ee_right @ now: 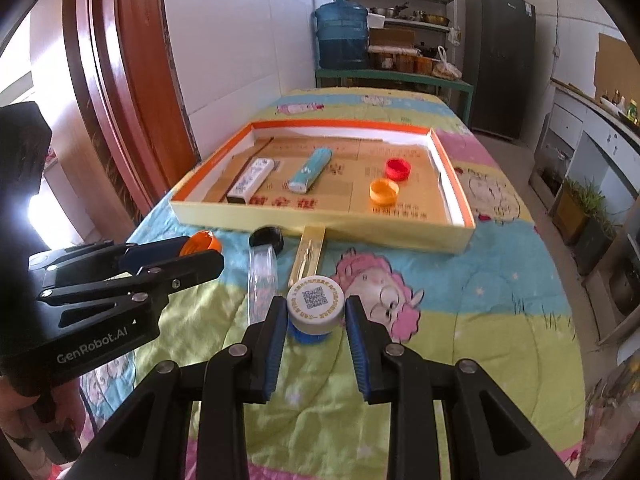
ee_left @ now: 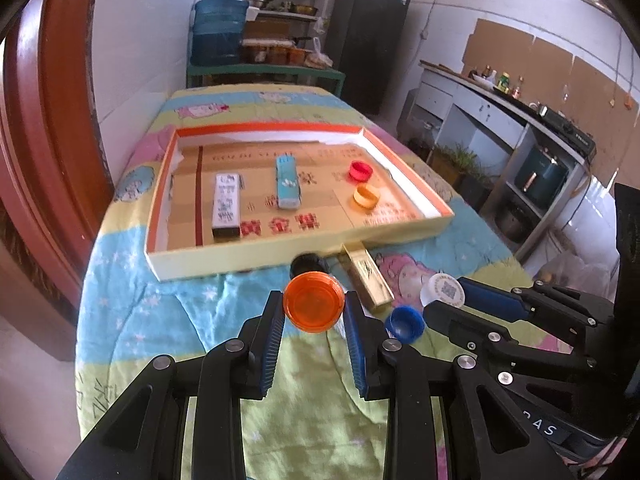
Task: Organize rigid objects
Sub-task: 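Carry the orange lid with the left gripper while the right gripper carries the white cap over the tray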
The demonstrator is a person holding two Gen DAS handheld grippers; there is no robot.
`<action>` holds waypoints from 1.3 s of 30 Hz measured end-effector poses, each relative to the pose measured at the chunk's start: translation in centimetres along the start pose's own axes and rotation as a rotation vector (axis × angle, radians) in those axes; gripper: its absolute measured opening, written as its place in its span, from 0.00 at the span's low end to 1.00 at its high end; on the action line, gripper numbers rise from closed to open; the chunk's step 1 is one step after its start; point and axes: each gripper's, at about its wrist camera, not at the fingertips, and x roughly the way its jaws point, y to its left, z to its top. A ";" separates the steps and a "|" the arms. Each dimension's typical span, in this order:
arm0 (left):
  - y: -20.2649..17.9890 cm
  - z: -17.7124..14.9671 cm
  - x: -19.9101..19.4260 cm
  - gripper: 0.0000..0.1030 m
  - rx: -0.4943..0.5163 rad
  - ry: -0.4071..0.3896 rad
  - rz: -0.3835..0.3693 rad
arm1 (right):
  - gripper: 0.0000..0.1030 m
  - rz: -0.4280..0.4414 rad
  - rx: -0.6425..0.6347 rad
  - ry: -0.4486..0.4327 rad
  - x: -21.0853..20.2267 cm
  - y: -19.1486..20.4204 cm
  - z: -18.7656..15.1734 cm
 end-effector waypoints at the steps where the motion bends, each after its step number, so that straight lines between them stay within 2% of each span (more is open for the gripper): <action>1: 0.0 0.2 -0.1 0.29 -0.001 -0.007 0.003 | 0.29 -0.001 -0.006 -0.006 0.0 0.0 0.4; 26: 0.2 8.1 -2.0 0.30 0.039 -0.148 0.107 | 0.29 -0.005 -0.045 -0.096 1.1 -0.4 7.3; 39: 0.6 11.9 0.0 0.30 0.060 -0.156 0.127 | 0.29 -0.006 -0.046 -0.100 3.1 -1.9 10.4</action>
